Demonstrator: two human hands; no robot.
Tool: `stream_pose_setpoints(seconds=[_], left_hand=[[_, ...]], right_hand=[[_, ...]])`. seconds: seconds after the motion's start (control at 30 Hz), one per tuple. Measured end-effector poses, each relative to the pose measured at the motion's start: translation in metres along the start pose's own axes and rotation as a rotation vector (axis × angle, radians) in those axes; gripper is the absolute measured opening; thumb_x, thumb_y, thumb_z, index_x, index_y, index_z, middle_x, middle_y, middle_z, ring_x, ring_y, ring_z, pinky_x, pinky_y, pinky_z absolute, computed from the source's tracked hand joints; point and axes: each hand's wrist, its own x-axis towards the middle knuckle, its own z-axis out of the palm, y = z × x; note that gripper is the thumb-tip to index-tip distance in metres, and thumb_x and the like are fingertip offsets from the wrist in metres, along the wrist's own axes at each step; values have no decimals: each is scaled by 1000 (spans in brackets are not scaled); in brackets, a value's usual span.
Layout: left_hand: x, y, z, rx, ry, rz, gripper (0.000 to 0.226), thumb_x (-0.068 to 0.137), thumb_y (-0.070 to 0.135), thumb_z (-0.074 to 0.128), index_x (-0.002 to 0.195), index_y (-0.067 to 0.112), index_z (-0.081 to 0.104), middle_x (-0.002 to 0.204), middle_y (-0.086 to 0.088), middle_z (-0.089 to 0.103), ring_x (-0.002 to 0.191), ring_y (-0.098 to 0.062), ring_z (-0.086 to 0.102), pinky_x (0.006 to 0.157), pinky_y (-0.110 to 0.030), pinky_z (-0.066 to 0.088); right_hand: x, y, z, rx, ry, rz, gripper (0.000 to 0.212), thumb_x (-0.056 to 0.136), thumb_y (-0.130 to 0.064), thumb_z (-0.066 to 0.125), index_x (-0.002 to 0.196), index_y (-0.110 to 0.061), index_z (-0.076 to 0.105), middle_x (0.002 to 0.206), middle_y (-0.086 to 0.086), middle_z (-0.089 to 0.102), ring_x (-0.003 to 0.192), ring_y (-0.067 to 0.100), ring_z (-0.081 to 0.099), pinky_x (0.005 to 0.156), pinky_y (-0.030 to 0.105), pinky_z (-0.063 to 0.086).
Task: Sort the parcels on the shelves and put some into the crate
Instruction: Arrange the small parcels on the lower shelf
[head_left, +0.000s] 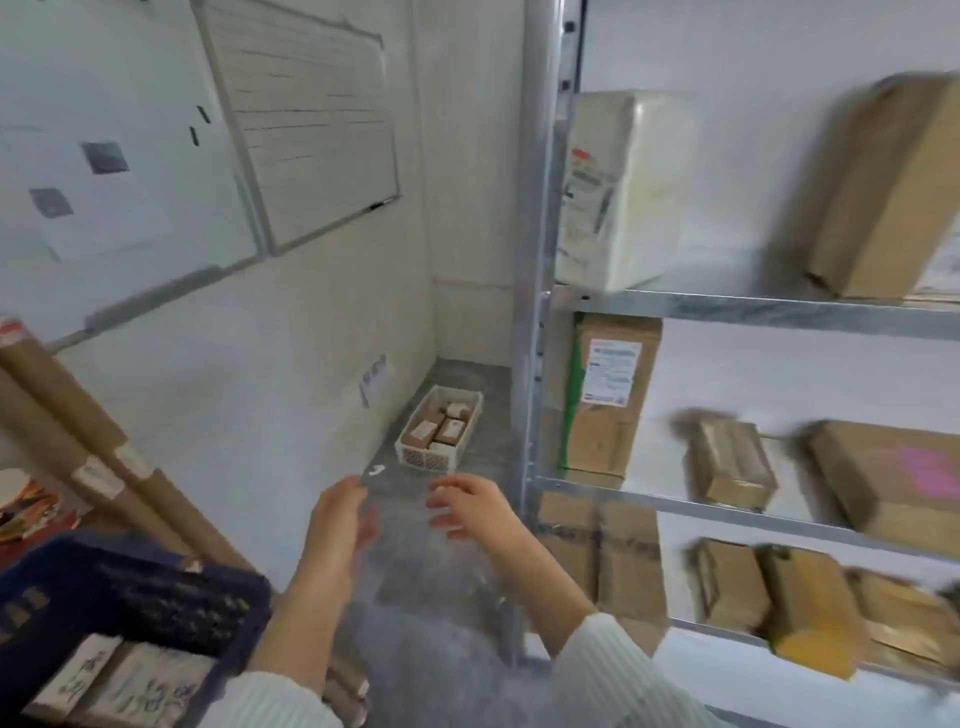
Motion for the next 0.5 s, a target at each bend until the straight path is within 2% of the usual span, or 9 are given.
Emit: stream_pose_setpoints(seconds=[0.07, 0.13, 0.17, 0.23, 0.27, 0.4, 0.5], left_hand=[[-15, -11, 55, 46, -98, -57, 24, 98, 14, 47, 121, 16, 54, 97, -4, 58, 73, -15, 55, 59, -24, 46], [-35, -25, 105, 86, -202, -91, 24, 98, 12, 47, 119, 19, 55, 107, -7, 58, 74, -15, 57, 58, -24, 47], [-46, -34, 131, 107, -256, -103, 25, 98, 11, 46, 120, 17, 56, 111, -10, 58, 78, -18, 58, 61, -25, 47], [-72, -48, 173, 142, -346, -131, 27, 99, 11, 45, 123, 13, 55, 117, -13, 56, 93, -25, 59, 67, -29, 48], [-88, -56, 194, 161, -391, -148, 26, 99, 12, 46, 122, 15, 56, 116, -11, 56, 98, -26, 58, 70, -31, 49], [-160, -91, 272, 244, -560, -198, 16, 98, 16, 48, 110, 17, 59, 100, -5, 59, 86, -23, 58, 90, -42, 48], [-219, -121, 324, 282, -654, -229, 20, 98, 18, 50, 118, 14, 55, 114, -7, 58, 103, -26, 58, 91, -42, 46]], right_hand=[[-17, 10, -54, 13, 132, 10, 21, 97, -15, 48, 112, -14, 64, 93, 0, 66, 71, 12, 62, 65, 23, 49], [-37, 23, -106, 75, 252, 39, 18, 96, -13, 50, 107, -14, 64, 90, 2, 66, 73, 15, 62, 71, 32, 55], [-52, 30, -134, 114, 313, 48, 17, 95, -12, 49, 105, -13, 64, 89, 3, 65, 72, 17, 62, 69, 33, 57], [-84, 42, -181, 156, 420, 51, 19, 94, -10, 49, 105, -13, 64, 91, 5, 65, 69, 17, 62, 60, 25, 52], [-103, 50, -205, 174, 470, 51, 21, 94, -9, 48, 107, -12, 64, 91, 6, 65, 67, 16, 62, 61, 23, 49], [-182, 83, -294, 233, 607, 78, 20, 96, -11, 47, 107, -12, 63, 90, 5, 65, 68, 15, 61, 58, 23, 41], [-243, 108, -358, 253, 693, 106, 17, 96, -12, 48, 101, -14, 64, 92, 5, 66, 70, 15, 61, 60, 23, 44]])
